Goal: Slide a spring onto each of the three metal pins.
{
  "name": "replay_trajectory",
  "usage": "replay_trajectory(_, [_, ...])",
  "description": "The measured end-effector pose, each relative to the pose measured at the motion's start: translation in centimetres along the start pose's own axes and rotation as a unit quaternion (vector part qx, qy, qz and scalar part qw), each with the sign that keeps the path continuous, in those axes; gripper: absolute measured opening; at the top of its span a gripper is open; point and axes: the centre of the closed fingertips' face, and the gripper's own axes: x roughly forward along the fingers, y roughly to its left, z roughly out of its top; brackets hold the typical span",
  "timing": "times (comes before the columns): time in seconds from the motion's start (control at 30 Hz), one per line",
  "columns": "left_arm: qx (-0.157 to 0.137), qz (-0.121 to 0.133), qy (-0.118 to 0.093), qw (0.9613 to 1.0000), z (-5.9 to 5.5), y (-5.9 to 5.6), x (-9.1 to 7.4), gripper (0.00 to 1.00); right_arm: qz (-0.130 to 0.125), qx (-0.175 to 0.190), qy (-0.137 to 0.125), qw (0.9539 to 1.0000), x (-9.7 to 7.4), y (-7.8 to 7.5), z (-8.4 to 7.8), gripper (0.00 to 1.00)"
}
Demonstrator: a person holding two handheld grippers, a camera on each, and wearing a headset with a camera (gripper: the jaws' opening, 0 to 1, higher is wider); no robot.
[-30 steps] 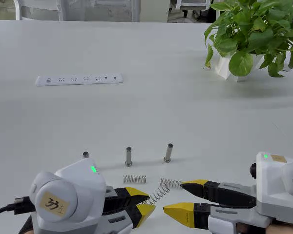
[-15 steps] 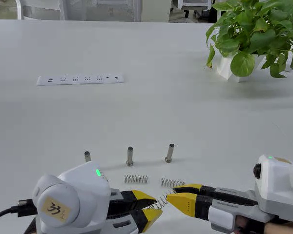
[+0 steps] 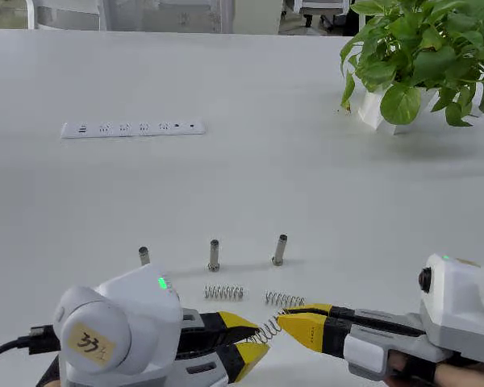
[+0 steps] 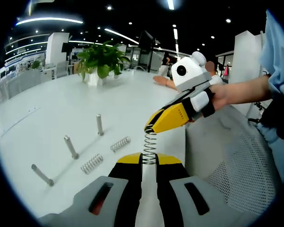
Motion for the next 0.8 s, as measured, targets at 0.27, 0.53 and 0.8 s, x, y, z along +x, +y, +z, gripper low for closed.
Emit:
replay_trajectory(0.27, [-0.002,0.005,0.005,1.0000,0.1,0.0,0.2,0.07,-0.012,-0.065,0.013,0.9977,0.4,0.9,0.6,0.07])
replay_trajectory(0.53, [-0.004,0.002,0.006,1.0000,0.0,-0.3,0.4,0.07,-0.017,-0.133,0.045,0.9900,0.8,1.8,0.4,0.07])
replay_trajectory(0.8, [-0.008,0.002,0.004,1.0000,-0.1,-0.5,0.3,0.07,-0.016,-0.144,0.052,0.9881,0.7,1.8,0.2,0.07])
